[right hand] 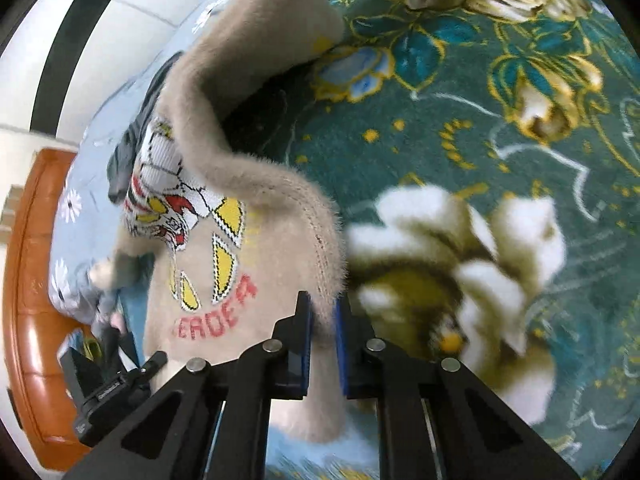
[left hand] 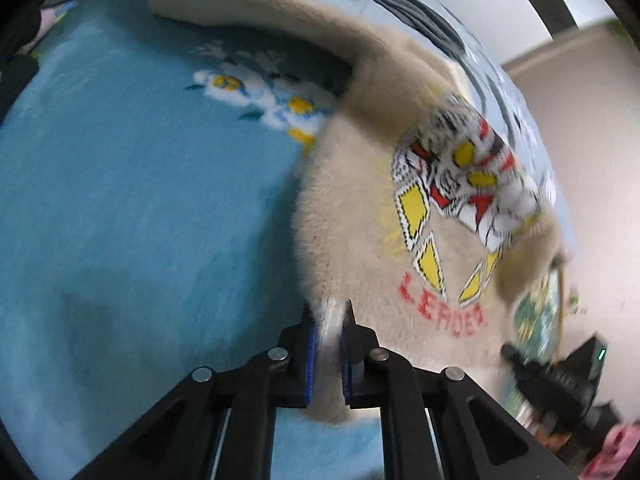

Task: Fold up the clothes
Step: 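Grasp the other sleeve with the right gripper and fold it over the body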

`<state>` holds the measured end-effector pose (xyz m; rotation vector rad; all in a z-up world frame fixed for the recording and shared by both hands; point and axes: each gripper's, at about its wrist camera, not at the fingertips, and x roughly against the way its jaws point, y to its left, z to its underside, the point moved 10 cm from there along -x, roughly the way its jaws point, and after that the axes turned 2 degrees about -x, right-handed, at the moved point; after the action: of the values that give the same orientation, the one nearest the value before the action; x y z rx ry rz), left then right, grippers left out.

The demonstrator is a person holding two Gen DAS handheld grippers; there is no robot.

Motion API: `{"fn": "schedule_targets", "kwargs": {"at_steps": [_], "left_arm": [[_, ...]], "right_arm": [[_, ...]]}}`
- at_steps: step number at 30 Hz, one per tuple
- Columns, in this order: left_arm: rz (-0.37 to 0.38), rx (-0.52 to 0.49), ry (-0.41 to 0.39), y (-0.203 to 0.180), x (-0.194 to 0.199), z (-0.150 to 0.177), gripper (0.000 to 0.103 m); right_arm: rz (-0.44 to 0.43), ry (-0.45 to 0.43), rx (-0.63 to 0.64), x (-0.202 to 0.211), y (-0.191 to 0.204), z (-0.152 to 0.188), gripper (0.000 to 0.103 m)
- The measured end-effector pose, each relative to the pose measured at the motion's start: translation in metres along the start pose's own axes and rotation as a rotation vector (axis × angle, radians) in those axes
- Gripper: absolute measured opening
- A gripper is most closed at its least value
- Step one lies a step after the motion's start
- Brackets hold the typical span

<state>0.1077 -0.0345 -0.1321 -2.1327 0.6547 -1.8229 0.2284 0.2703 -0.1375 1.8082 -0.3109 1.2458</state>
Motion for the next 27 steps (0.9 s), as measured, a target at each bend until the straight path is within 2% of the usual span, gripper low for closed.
{"fn": "schedule_targets", "kwargs": {"at_steps": [3, 7, 11, 14, 17, 18, 20, 23, 27], "left_arm": [[0.011, 0.003, 0.016, 0.009, 0.007, 0.035, 0.010], [0.035, 0.013, 0.014, 0.020, 0.014, 0.064, 0.010], [0.144, 0.149, 0.023, 0.031, 0.011, 0.062, 0.014], [0.172, 0.194, 0.016, 0.028, 0.015, 0.054, 0.018], [0.162, 0.202, -0.051, 0.037, 0.031, 0.028, 0.031], [0.153, 0.228, -0.088, 0.042, 0.032, 0.009, 0.037], [0.133, 0.306, -0.148, 0.063, 0.039, -0.018, 0.042], [0.132, 0.445, -0.218, 0.096, 0.043, -0.059, 0.042], [0.091, 0.615, -0.291, 0.135, 0.041, -0.111, 0.043]], "right_arm": [[0.006, 0.019, 0.011, 0.007, -0.013, 0.022, 0.010], [0.016, 0.035, 0.044, 0.013, -0.022, 0.045, 0.010], [0.008, 0.026, 0.033, 0.013, -0.019, 0.044, 0.011], [0.000, 0.006, 0.022, 0.017, -0.015, 0.038, 0.014], [0.011, -0.011, 0.040, 0.022, -0.015, 0.031, 0.015], [0.019, -0.016, 0.039, 0.023, -0.017, 0.027, 0.020], [0.042, -0.024, 0.021, 0.027, -0.026, 0.019, 0.027], [0.054, -0.046, -0.002, 0.034, -0.033, 0.004, 0.027], [0.022, -0.100, -0.028, 0.046, -0.032, -0.017, 0.028]]}}
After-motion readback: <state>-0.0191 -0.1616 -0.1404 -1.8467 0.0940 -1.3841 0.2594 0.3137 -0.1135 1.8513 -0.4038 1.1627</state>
